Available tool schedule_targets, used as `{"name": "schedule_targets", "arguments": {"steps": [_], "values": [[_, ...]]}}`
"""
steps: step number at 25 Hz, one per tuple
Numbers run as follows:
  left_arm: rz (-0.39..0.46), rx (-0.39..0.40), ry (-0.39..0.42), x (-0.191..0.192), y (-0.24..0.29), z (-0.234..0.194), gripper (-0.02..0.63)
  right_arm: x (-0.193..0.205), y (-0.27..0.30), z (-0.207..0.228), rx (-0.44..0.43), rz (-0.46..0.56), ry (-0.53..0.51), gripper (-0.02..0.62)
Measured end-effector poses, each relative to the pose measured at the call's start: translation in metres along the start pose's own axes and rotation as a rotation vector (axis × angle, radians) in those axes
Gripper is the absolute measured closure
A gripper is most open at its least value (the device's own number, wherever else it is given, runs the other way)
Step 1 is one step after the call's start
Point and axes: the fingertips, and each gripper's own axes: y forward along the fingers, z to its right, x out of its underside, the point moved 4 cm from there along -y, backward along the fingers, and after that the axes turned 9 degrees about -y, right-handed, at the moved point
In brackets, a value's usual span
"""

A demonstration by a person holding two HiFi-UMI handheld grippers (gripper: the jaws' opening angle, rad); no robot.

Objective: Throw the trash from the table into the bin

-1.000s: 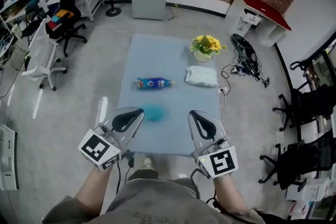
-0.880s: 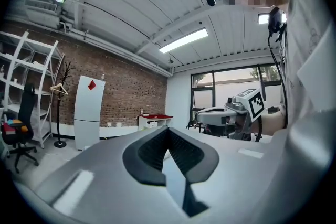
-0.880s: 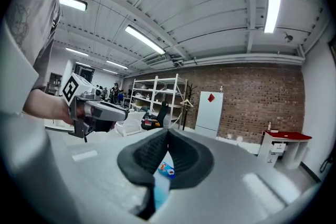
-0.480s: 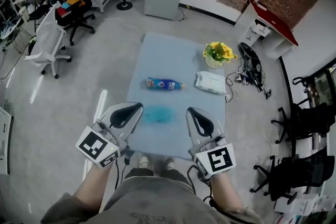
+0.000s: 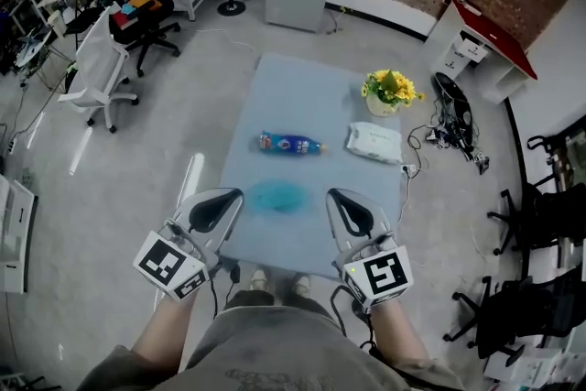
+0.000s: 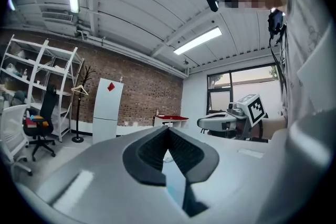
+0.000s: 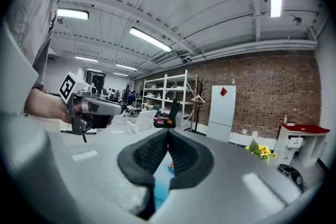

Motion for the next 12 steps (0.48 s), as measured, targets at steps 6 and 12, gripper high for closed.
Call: {"name": "schedule_targets", "arguments": {"steps": [6, 12], "values": [[-0.006, -0.046, -0.003, 0.004, 0.004, 0.008, 0.607, 0.015, -0.004, 0.010, -0.048, 0.001, 0.018, 0.592], [0.002, -0.076, -0.003, 0.002, 0.001, 0.011, 0.607, 0.020, 0.004, 0.011, -0.084, -0.008, 0.015, 0.592]]}}
